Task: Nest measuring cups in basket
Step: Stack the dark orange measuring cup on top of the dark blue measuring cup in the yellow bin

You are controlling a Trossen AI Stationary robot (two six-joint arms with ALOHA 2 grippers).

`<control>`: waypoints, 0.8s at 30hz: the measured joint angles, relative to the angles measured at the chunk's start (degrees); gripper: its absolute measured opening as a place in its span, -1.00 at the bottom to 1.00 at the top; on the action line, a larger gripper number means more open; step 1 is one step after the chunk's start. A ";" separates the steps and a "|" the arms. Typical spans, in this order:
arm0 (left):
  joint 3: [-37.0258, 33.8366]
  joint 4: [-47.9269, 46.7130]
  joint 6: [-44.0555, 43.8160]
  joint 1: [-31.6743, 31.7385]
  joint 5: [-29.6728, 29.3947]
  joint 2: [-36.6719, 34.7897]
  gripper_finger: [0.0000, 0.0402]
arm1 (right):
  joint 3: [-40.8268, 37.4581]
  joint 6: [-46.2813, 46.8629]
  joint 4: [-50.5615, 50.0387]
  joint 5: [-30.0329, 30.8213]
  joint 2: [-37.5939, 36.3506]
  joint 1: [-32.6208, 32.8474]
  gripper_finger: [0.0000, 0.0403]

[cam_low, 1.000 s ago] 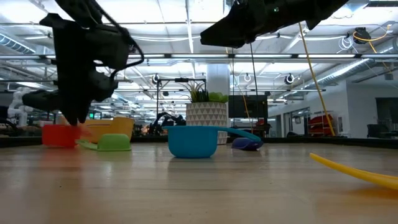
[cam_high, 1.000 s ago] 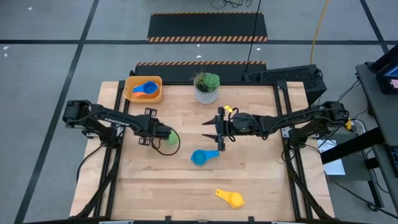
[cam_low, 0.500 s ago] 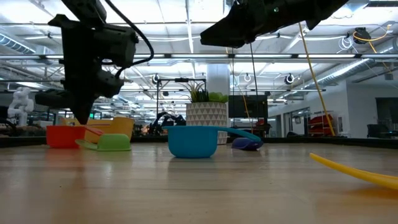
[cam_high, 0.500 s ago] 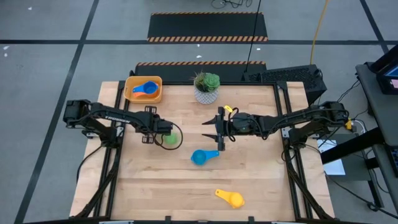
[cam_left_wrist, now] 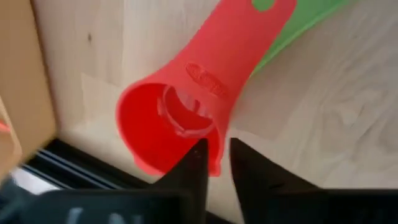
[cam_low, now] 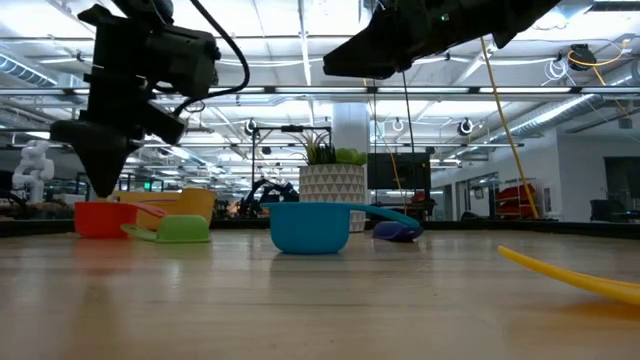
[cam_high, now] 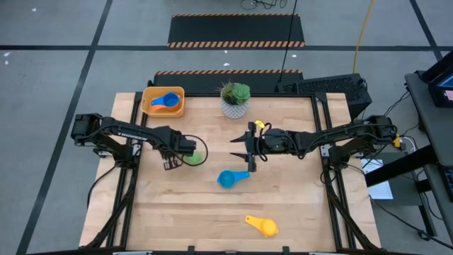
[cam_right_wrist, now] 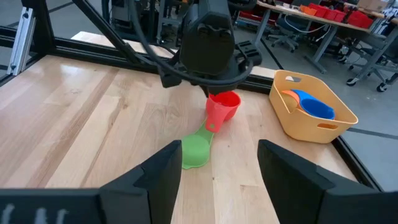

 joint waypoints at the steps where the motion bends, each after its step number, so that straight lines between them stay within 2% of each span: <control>1: 0.00 0.76 -1.60 0.13 0.08 0.00 -0.51 | 0.00 0.10 0.02 0.01 0.00 0.00 0.01; 8: -1.57 4.40 -5.06 0.38 -2.91 0.00 0.17 | 0.00 0.10 0.06 -0.02 -0.01 0.00 0.01; 13: -4.44 4.67 -5.49 0.50 -3.28 0.00 0.42 | 0.00 -0.03 0.09 -0.02 -0.02 0.02 0.01; 15: -6.32 5.21 -4.89 0.86 -3.26 0.00 0.42 | 0.00 -0.15 0.10 -0.02 0.00 0.02 0.01; 18: -8.17 7.35 -3.74 1.78 -2.46 0.02 0.33 | 0.00 -0.27 0.12 -0.02 -0.02 0.02 0.01; 21: -7.89 7.64 -3.53 2.12 -2.32 0.00 0.10 | 0.00 -0.29 0.23 -0.03 -0.02 0.02 0.01; 24: -7.89 7.63 -3.14 2.10 -2.28 0.00 -0.24 | 0.00 -0.53 0.29 -0.04 -0.02 0.00 0.01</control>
